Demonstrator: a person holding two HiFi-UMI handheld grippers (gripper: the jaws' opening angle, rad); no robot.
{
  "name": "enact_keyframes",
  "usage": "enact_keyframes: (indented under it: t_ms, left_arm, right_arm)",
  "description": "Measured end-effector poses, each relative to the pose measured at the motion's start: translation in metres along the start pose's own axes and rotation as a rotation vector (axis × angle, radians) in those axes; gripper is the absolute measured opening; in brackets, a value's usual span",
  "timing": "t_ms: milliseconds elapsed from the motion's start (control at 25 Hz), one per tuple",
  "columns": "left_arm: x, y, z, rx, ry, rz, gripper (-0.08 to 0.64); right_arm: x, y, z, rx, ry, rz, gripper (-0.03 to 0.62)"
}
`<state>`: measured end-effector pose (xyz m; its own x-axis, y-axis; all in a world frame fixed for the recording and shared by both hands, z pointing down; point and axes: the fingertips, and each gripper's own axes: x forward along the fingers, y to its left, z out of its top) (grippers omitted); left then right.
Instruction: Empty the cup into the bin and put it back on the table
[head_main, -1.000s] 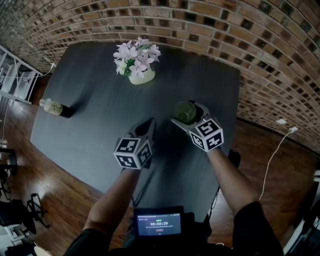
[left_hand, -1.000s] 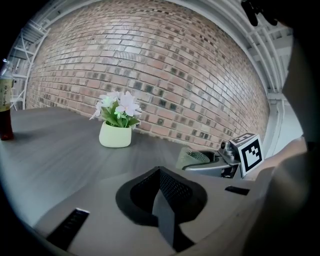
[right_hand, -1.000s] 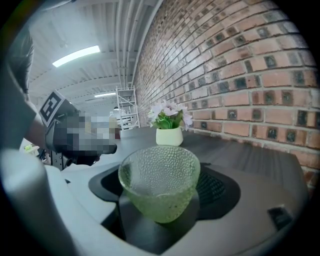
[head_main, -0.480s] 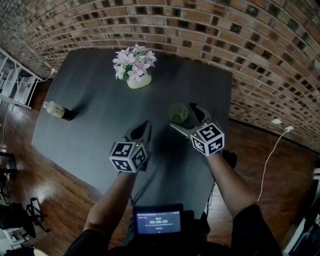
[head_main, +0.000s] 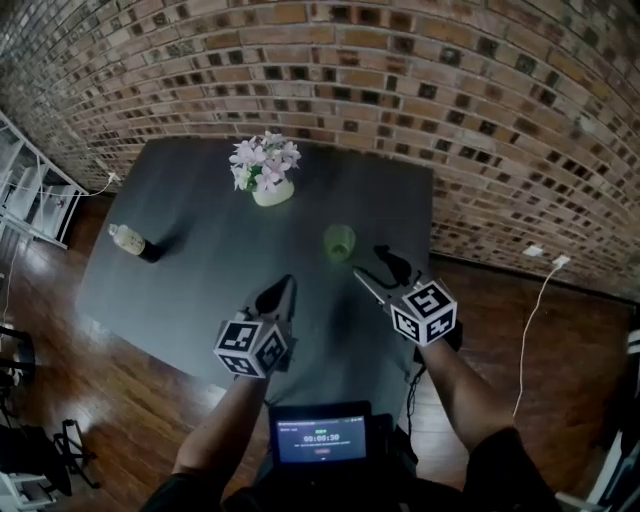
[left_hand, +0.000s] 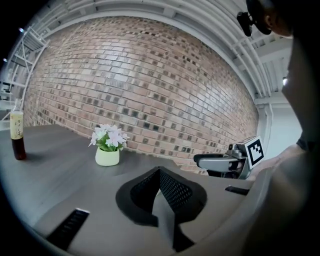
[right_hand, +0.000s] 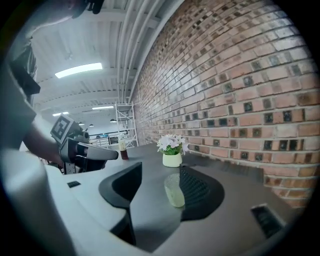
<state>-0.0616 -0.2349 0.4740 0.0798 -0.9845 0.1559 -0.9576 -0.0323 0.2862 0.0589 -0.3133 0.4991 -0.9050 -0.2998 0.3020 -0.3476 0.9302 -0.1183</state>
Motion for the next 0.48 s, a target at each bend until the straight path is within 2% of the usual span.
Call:
enact_keyframes:
  t_ms: [40,120,200,280,320,360,440,480]
  left_arm:
    - [-0.003,-0.007,0.003,0.003,-0.005,-0.012,0.0]
    - [-0.01,-0.019,0.009,0.002,-0.017,-0.025,0.0]
    - [-0.019,-0.029,0.013,0.004,-0.022,-0.033,0.0]
    - [-0.03,-0.04,0.017,0.005,-0.027,-0.046,0.0]
    - [-0.036,-0.045,0.019,0.001,-0.034,-0.049,0.0]
    - [-0.041,-0.047,0.021,-0.006,-0.041,-0.049,0.0]
    - [-0.052,-0.049,0.024,-0.023,-0.049,-0.037,0.0]
    - [-0.058,-0.049,0.026,-0.033,-0.052,-0.028,0.0]
  right_arm:
    - [-0.009,0.004,0.003,-0.002,-0.002,0.002,0.229]
    - [-0.024,0.013,0.008,0.004,-0.006,0.006,0.222]
    - [-0.038,0.021,0.011,0.014,-0.019,0.006,0.156]
    - [-0.052,0.03,0.016,0.013,-0.034,0.005,0.153]
    - [-0.059,0.034,0.019,0.009,-0.041,0.004,0.122]
    - [-0.066,0.037,0.022,0.005,-0.049,0.001,0.101]
    - [-0.08,0.043,0.029,0.005,-0.07,-0.005,0.1]
    - [-0.087,0.046,0.031,0.009,-0.082,-0.007,0.073]
